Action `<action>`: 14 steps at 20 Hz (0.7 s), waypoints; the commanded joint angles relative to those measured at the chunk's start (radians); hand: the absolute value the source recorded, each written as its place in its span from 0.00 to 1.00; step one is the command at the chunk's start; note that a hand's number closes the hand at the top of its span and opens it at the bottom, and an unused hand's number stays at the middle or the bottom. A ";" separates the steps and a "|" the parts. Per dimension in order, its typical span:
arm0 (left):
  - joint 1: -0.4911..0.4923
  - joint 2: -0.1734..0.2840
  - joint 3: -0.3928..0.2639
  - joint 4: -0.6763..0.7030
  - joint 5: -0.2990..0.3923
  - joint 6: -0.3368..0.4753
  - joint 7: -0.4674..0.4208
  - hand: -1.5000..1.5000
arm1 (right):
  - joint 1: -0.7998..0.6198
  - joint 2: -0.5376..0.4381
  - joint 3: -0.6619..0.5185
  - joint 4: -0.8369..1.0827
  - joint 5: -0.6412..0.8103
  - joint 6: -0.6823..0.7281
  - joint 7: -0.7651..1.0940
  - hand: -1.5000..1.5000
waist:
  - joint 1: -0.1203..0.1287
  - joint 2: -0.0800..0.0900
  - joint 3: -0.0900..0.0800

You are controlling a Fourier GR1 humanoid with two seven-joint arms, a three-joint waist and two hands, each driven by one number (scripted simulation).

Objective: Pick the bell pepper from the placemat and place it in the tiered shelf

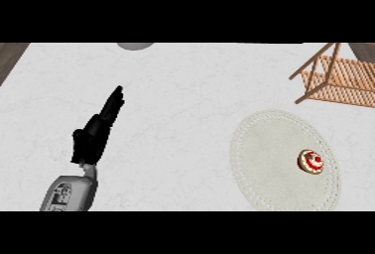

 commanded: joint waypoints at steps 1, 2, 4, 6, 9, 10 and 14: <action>-0.039 -0.005 0.002 -0.003 0.000 0.002 0.042 0.50 | -0.032 0.036 -0.065 0.095 -0.101 -0.049 -0.121 1.00 | -0.003 0.000 0.000; 0.017 0.016 0.017 0.010 0.010 -0.014 -0.039 0.50 | -0.034 0.007 -0.110 0.191 -0.126 -0.060 -0.197 1.00 | 0.007 0.004 0.001; -0.007 0.034 0.025 0.030 0.007 -0.029 -0.022 0.50 | -0.041 0.038 -0.086 0.191 -0.137 -0.076 -0.220 1.00 | -0.003 0.000 0.000; -0.003 -0.050 -0.053 -0.051 -0.045 0.041 0.060 0.50 | -0.052 -0.046 -0.136 0.322 -0.161 -0.054 -0.300 1.00 | 0.004 0.002 0.001; -0.022 -0.020 -0.009 -0.020 -0.009 0.008 0.041 0.50 | -0.111 -0.044 -0.112 0.416 -0.167 -0.074 -0.341 1.00 | 0.004 0.002 0.000; -0.008 -0.010 -0.003 0.017 -0.020 0.007 -0.009 0.50 | -0.085 -0.057 -0.106 0.416 -0.167 -0.068 -0.349 1.00 | -0.003 0.000 0.000; 0.026 -0.029 -0.025 0.002 -0.034 0.022 -0.014 0.50 | -0.051 -0.118 -0.034 0.478 0.005 -0.196 -0.184 1.00 | 0.003 0.003 -0.002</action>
